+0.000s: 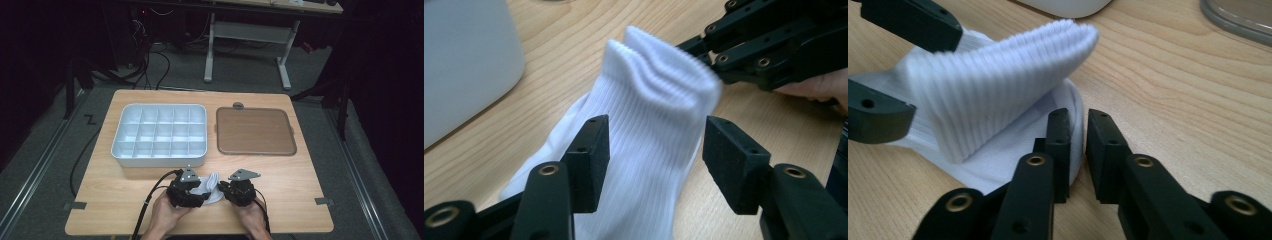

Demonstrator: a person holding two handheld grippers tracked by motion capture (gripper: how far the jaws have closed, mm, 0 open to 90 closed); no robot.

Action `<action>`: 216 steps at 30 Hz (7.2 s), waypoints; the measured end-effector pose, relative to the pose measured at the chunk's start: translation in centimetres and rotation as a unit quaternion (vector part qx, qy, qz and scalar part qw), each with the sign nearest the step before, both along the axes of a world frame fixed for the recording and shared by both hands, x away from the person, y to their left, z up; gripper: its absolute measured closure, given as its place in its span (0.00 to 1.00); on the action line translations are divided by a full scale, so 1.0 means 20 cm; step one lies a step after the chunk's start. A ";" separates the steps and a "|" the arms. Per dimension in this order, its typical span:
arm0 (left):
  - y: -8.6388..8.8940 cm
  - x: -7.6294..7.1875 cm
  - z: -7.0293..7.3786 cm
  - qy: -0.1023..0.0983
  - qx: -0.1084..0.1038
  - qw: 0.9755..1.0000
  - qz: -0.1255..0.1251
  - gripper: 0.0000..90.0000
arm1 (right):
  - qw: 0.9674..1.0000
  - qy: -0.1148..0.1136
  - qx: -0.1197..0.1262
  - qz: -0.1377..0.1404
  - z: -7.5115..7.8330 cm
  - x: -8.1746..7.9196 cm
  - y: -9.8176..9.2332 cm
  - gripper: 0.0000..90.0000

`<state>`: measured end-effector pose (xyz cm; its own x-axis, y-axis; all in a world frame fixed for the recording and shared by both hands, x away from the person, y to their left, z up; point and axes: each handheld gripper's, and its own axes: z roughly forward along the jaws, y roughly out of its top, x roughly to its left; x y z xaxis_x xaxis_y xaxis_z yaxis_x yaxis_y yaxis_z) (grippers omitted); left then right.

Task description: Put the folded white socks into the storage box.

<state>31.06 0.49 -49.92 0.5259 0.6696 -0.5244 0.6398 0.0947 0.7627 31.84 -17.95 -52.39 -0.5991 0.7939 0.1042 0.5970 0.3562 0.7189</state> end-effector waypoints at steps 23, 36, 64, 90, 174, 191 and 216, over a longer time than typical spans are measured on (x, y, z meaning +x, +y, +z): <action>0.12 -0.05 -0.06 -0.006 0.014 0.999 0.045 0.46 | 0.997 -0.063 0.019 0.035 0.17 -0.14 0.01 0.77; 0.10 -0.01 -0.09 -0.001 0.031 0.998 0.050 0.47 | 0.997 -0.049 0.016 0.050 0.15 -0.13 0.04 0.72; 0.02 0.00 -0.14 -0.022 0.050 0.997 0.061 0.49 | 0.998 -0.046 -0.036 -0.005 0.05 -0.11 -0.07 0.94; 0.12 0.15 -0.18 -0.027 0.041 0.995 0.087 0.50 | 0.998 -0.026 -0.050 0.000 0.02 -0.06 -0.02 0.94; 0.13 0.25 -0.15 0.051 -0.015 0.992 0.119 0.82 | 0.995 -0.022 -0.046 0.080 0.01 0.01 0.22 0.95; 0.21 0.18 -0.05 0.054 -0.061 0.991 0.102 0.93 | 0.994 -0.020 -0.054 0.094 0.01 0.00 0.24 0.98; 0.30 0.13 0.03 0.058 -0.100 0.989 0.097 0.94 | 0.988 -0.014 -0.069 0.136 0.02 0.01 0.38 0.99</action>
<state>33.61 6.48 -49.35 0.3270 0.6280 -0.7062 0.6768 0.3659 0.6388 32.04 -10.44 -51.91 -0.7929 0.6092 -0.0131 0.4469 0.5960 0.6672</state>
